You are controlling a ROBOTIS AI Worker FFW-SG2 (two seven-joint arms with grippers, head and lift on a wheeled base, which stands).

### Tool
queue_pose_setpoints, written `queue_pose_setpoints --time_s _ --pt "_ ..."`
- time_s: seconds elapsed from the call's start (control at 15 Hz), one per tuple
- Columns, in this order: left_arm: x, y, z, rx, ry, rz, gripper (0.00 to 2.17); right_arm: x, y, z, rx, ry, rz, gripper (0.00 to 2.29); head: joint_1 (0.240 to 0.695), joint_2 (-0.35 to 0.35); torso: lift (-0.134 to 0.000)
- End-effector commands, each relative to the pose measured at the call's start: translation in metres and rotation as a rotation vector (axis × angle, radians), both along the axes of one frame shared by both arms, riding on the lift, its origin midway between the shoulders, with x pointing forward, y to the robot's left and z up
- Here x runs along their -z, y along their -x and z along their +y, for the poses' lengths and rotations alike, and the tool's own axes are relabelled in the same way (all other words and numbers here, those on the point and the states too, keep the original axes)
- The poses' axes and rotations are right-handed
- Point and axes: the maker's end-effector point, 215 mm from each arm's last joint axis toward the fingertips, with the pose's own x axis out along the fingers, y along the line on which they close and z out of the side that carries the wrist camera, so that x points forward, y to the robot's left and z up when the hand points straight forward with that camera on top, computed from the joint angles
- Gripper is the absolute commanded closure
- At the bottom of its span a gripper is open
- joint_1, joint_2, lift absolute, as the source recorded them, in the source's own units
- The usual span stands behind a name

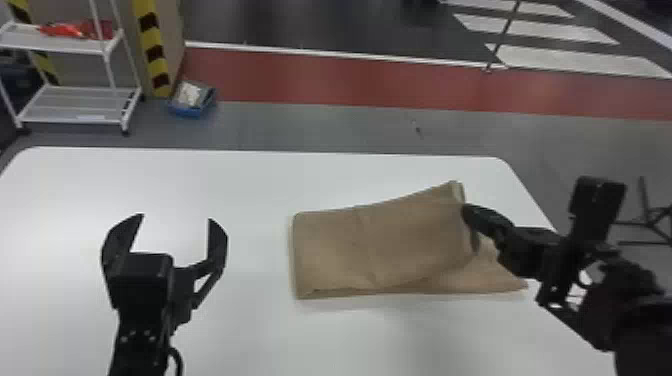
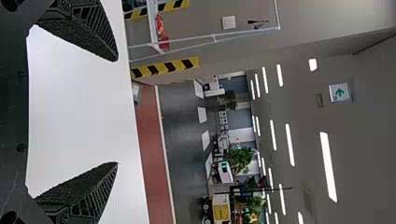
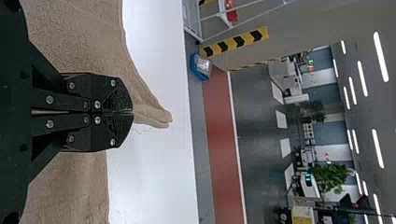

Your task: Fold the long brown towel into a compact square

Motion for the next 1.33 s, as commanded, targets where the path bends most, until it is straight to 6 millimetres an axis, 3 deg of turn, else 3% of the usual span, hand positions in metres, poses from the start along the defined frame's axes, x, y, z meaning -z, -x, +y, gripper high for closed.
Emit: queue_pose_setpoints --time_s 0.0,0.13,0.33,0.47,0.6,0.67,0.8,0.87,1.0,1.13,1.27 --pt "0.003 0.001 0.002 -0.002 -0.01 0.005 0.08 -0.004 -0.001 -0.036 0.041 0.011 0.011 1.3 0.695 -0.199 -0.118" --pt "0.009 0.001 0.005 -0.007 -0.019 0.016 0.08 0.025 0.002 -0.049 0.05 0.008 0.052 1.3 0.695 -0.229 -0.118" --pt "0.012 0.0 0.0 -0.002 -0.019 0.019 0.08 0.051 0.003 -0.041 0.037 0.034 0.096 1.3 0.695 -0.256 -0.118" --pt "0.011 -0.002 0.0 -0.002 -0.019 0.019 0.08 0.044 -0.002 -0.036 0.032 0.037 0.082 1.3 0.695 -0.256 -0.118" --pt "0.011 -0.003 0.0 -0.001 -0.018 0.016 0.08 0.02 -0.004 -0.042 0.044 0.043 0.066 1.3 0.695 -0.251 -0.118" --pt "0.01 -0.004 0.001 -0.004 -0.018 0.015 0.08 0.002 -0.001 -0.053 0.062 0.037 0.045 1.3 0.695 -0.25 -0.118" --pt "0.011 -0.003 0.001 -0.004 -0.018 0.016 0.08 -0.011 0.01 -0.078 0.102 0.015 0.053 1.3 0.695 -0.257 -0.118" --pt "0.01 -0.004 0.002 -0.004 -0.018 0.015 0.08 -0.007 0.018 -0.085 0.107 0.002 0.071 1.3 0.695 -0.265 -0.118" --pt "0.011 -0.003 0.003 -0.004 -0.022 0.016 0.08 0.022 0.03 -0.098 0.129 0.011 0.111 1.3 0.695 -0.295 -0.118" --pt "0.013 -0.005 0.0 0.005 -0.02 0.023 0.08 0.042 0.023 -0.107 0.138 0.038 0.131 1.3 0.695 -0.311 -0.118" --pt "0.015 -0.007 -0.009 0.021 -0.019 0.025 0.08 0.048 0.009 -0.108 0.127 0.085 0.132 1.3 0.695 -0.325 -0.118"
